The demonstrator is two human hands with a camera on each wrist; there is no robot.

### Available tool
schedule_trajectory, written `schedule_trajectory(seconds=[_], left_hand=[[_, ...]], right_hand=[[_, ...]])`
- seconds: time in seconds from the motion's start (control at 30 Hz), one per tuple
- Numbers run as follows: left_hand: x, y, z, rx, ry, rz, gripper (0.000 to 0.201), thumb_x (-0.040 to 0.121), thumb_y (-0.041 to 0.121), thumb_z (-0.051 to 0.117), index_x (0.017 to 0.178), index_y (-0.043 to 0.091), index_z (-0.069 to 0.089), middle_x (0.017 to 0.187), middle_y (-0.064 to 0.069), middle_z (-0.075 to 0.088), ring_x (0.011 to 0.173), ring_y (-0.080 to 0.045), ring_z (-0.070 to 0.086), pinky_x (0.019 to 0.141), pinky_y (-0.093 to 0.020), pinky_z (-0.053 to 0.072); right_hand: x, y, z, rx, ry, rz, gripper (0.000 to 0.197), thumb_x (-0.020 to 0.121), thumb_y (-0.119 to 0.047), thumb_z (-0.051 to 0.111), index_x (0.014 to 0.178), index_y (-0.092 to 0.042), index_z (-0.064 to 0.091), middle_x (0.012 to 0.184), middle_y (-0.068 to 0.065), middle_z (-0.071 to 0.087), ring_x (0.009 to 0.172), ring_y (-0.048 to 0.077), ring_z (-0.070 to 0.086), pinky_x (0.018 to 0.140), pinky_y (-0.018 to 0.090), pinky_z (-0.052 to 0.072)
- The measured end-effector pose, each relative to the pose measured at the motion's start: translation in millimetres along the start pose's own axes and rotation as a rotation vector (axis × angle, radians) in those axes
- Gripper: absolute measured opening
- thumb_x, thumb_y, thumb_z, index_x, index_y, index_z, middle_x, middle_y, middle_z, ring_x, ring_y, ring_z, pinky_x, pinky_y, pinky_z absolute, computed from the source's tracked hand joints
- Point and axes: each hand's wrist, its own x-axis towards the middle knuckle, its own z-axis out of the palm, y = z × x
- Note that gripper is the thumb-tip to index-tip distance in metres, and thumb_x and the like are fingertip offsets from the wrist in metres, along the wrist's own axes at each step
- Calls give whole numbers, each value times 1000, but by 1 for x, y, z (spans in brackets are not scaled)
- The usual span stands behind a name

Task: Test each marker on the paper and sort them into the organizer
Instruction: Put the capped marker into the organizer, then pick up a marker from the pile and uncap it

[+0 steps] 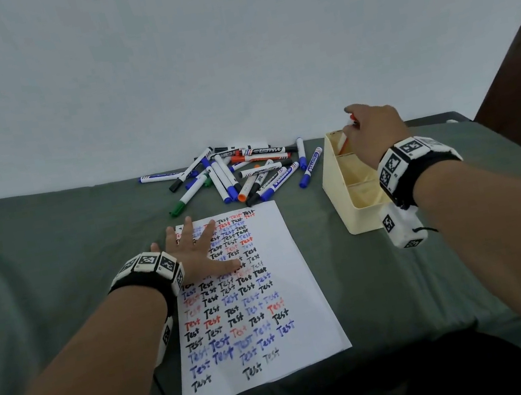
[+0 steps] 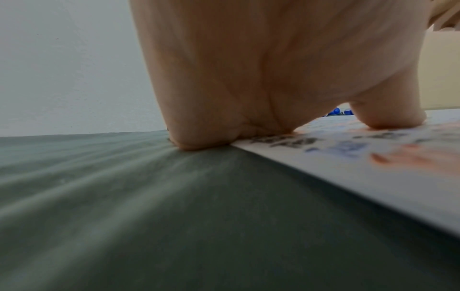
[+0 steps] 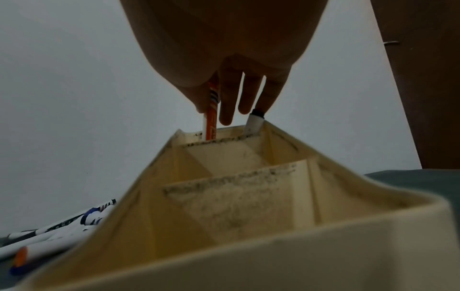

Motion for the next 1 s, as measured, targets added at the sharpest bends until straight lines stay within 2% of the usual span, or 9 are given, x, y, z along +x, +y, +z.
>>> schedule_trajectory(seconds=[0.13,0.27,0.4,0.5,0.6,0.67,0.73,0.83,1.0], left_hand=[[1,-1,-1,-12,-9,4,136,29,115,23,143,59,-27,158,9,-39,150,-33,-25,115,-68,-6],[1,-1,0,-11,-6,0,136,28,115,22,142,59,-28,158,10,-39,150,-32,-26,115,-68,-6],[0,-1,-1,-15,-7,4,135,30,115,23,142,60,-28,158,10,-39,150,-32,-26,115,-68,-6],[-1,-1,-1,-11,-6,3,137,28,115,22,143,59,-27,159,9,-38,150,-32,-25,115,-68,-6],[-2,0,-2,-11,-5,-2,138,28,115,22,144,58,-26,159,8,-37,150,-33,-25,115,-67,-5],[-3,1,-2,-15,-7,-2,138,27,115,22,144,58,-26,159,8,-37,150,-32,-25,115,-67,-6],[-3,1,-3,-15,-11,-3,138,28,114,23,144,59,-26,159,9,-37,150,-32,-26,116,-67,-6],[-2,0,-3,-14,-17,-4,137,29,114,24,144,59,-26,159,9,-38,150,-32,-26,116,-67,-6],[-2,0,-3,0,-13,4,135,31,114,24,144,58,-26,159,9,-37,150,-32,-26,116,-67,-5]], right_hand=[[-3,-6,1,-206,-74,71,39,101,-24,45,137,-29,58,141,1,54,137,31,34,104,46,36],[-10,-17,4,-287,-37,21,52,99,-25,46,150,-30,39,162,2,28,150,33,14,113,55,26],[-14,-47,10,-309,-39,-281,65,100,-38,51,158,-25,26,167,7,18,155,34,4,124,54,13],[-21,-81,22,-250,-264,-451,71,101,-48,51,161,-23,22,169,7,15,156,31,5,126,49,12],[-35,-108,42,-314,-602,-415,76,98,-60,51,156,-16,32,161,10,35,145,29,37,110,40,37],[-48,-113,63,-438,-763,-345,91,94,-71,47,159,-12,25,161,11,35,143,30,40,110,41,38],[-59,-107,82,-482,-801,-250,107,88,-78,48,162,-10,10,166,15,22,149,35,30,117,45,31],[-68,-88,104,-502,-743,-141,123,81,-88,44,161,-6,-1,168,20,2,155,39,6,124,53,15],[-76,-62,122,-408,-730,-61,128,77,-94,37,161,-9,-9,168,17,-14,155,38,-11,125,53,4]])
